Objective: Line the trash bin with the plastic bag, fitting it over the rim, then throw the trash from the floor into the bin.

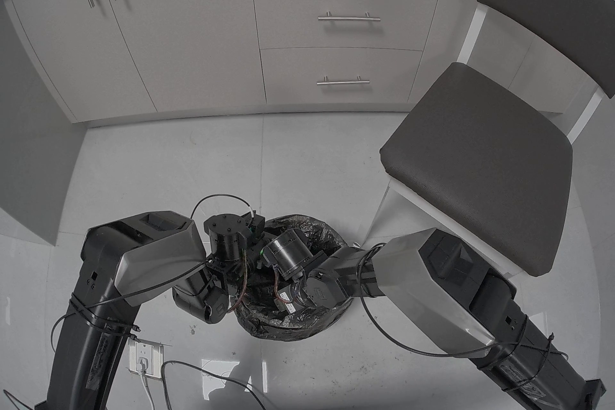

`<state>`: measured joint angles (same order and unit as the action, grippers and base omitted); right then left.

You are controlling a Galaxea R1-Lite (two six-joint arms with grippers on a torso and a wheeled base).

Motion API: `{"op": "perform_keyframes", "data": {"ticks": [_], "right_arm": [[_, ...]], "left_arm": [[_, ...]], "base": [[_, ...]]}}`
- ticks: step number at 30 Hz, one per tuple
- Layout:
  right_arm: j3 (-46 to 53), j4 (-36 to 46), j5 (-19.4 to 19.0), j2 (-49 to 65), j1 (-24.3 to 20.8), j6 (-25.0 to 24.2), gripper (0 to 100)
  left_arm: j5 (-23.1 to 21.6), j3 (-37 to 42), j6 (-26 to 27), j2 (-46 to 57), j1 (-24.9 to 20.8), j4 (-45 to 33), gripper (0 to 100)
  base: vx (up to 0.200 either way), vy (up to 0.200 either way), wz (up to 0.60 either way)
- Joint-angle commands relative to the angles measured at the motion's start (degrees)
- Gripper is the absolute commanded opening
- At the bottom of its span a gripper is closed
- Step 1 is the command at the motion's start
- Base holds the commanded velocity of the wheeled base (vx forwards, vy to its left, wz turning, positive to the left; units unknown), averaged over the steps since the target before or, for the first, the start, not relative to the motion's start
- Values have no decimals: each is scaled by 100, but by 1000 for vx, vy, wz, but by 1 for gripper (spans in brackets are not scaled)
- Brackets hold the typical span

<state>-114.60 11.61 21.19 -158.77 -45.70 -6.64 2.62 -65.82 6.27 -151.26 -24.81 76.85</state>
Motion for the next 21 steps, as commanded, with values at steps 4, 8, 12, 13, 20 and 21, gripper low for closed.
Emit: {"op": "perform_keyframes", "data": {"ticks": [4, 8, 12, 13, 20, 21], "right_arm": [[1, 0, 8, 13, 0, 5, 100], [1, 0, 17, -66, 35, 14, 100], [1, 0, 17, -137, 53, 14, 100], [1, 0, 17, -154, 53, 14, 100], [1, 0, 8, -225, 70, 14, 100], [1, 0, 8, -225, 61, 14, 100]], "left_arm": [[213, -458, 490, -413, 231, -12, 100], [230, -564, 498, -492, 284, -38, 100], [239, -590, 498, -492, 310, -56, 100], [239, -625, 498, -501, 319, -56, 100], [239, -634, 490, -536, 336, -47, 100], [248, -643, 490, -527, 336, -38, 100]], "base": [[0, 0, 0], [0, 0, 0], [0, 0, 0], [0, 0, 0], [0, 0, 0], [0, 0, 0]]}}
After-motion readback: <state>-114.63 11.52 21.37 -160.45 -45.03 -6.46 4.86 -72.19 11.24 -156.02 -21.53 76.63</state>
